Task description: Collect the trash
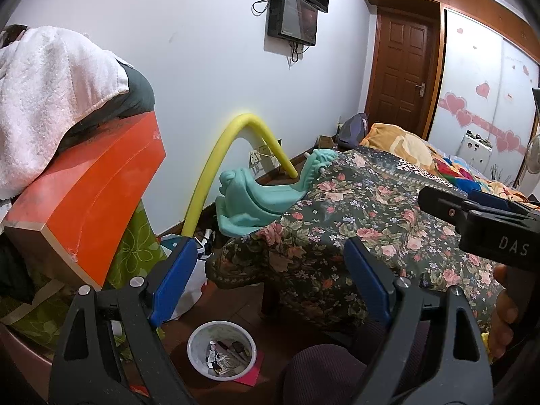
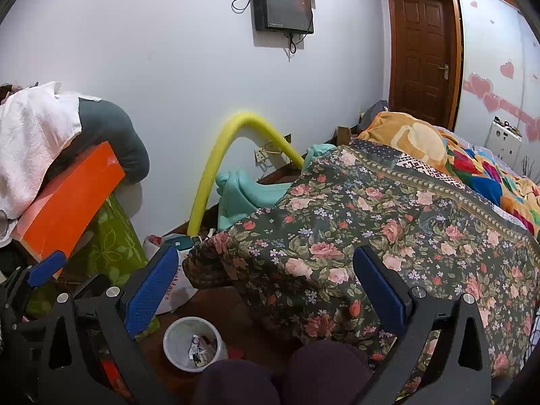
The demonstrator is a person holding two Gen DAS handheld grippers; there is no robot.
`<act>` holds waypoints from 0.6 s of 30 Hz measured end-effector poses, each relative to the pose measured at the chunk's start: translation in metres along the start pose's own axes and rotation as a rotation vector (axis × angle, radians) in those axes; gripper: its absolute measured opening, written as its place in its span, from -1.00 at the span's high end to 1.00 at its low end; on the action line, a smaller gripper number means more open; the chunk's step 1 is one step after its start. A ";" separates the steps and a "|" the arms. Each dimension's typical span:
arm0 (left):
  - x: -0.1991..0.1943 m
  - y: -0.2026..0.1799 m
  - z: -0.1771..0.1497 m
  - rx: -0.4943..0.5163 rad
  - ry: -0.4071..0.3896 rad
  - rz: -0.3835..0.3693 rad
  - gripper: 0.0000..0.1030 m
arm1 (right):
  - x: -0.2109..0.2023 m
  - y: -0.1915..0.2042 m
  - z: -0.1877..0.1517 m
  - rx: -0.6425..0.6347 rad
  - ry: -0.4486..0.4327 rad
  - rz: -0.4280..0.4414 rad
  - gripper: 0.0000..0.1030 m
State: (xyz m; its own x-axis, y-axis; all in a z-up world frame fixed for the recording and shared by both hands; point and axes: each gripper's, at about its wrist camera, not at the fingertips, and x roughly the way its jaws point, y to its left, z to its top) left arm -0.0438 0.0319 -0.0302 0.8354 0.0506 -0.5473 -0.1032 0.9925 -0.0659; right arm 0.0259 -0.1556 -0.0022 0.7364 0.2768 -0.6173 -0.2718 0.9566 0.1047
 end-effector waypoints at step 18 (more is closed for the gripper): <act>0.001 0.003 0.002 -0.004 -0.005 0.002 -0.72 | -0.002 -0.001 0.001 0.002 -0.006 0.001 -1.00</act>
State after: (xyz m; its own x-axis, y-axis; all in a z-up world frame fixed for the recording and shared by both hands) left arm -0.0425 0.0353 -0.0292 0.8378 0.0528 -0.5435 -0.1068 0.9919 -0.0684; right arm 0.0256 -0.1569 -0.0002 0.7400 0.2783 -0.6123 -0.2715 0.9565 0.1066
